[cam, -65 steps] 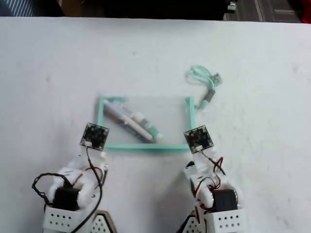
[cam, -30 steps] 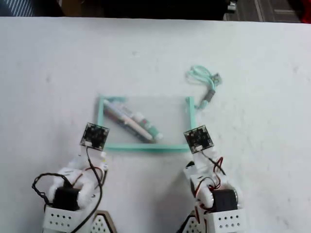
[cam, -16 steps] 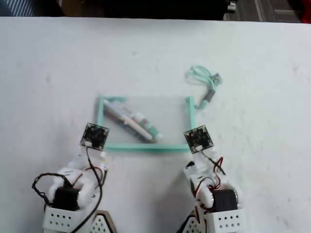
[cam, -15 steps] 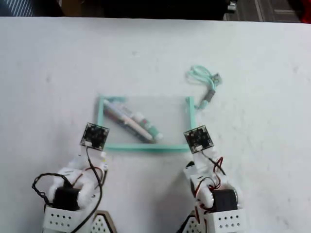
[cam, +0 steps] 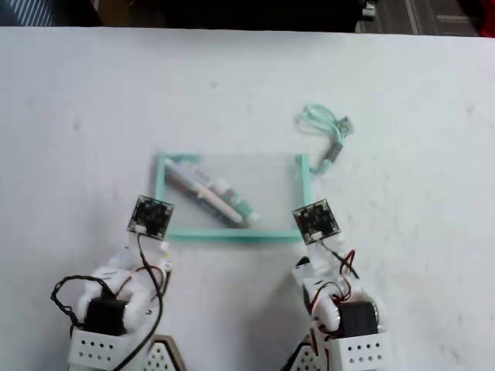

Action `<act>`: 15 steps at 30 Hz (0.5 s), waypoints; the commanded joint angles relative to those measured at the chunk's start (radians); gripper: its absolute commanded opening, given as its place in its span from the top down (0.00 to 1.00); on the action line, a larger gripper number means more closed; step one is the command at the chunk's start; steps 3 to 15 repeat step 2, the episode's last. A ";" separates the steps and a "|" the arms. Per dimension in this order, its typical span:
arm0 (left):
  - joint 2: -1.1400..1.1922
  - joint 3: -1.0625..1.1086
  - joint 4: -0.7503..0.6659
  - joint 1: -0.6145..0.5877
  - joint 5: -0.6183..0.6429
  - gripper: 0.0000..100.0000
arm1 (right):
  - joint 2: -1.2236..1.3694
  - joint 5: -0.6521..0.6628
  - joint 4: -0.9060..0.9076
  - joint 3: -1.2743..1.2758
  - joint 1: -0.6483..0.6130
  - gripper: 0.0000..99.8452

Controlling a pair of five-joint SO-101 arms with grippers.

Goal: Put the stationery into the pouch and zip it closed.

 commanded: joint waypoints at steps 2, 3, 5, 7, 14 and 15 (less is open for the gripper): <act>-0.007 0.000 0.008 -0.005 0.000 0.98 | -0.005 -0.011 0.005 0.009 -0.004 0.98; -0.007 0.000 0.008 -0.005 0.000 0.98 | -0.005 -0.011 0.005 0.009 -0.004 0.98; -0.007 0.000 0.008 -0.005 0.000 0.98 | -0.005 -0.011 0.005 0.009 -0.004 0.98; -0.007 0.000 0.008 -0.005 0.000 0.98 | -0.005 -0.011 0.005 0.009 -0.004 0.98; -0.007 0.000 0.008 -0.005 0.000 0.98 | -0.005 -0.011 0.005 0.009 -0.004 0.98; -0.007 0.000 0.008 -0.005 0.000 0.98 | -0.005 -0.011 0.005 0.009 -0.004 0.98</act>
